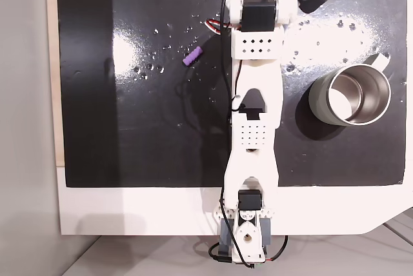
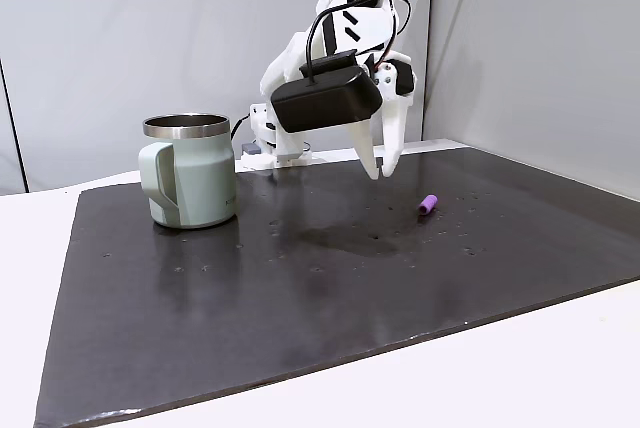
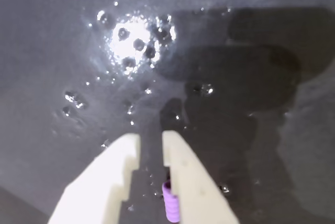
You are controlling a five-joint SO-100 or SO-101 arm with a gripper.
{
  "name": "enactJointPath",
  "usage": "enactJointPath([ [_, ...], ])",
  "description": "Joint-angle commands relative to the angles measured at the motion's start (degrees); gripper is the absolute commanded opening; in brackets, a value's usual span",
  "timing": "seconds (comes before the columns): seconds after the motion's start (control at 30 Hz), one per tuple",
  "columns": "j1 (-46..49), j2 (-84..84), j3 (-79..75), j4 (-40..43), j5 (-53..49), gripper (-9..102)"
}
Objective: Grasp a pengrip and put it in the cup.
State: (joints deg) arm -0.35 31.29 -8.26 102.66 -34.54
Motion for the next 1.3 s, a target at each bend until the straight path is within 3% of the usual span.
enactJointPath([
  [0.0,-2.55,0.62,-0.53,0.62,-0.18,0],
  [0.37,-7.38,6.24,16.96,0.70,1.67,2],
  [0.57,-8.79,11.16,25.22,0.70,2.02,19],
  [0.7,-9.67,12.39,26.63,0.70,2.81,24],
  [1.27,-15.12,10.55,27.86,0.44,9.67,24],
])
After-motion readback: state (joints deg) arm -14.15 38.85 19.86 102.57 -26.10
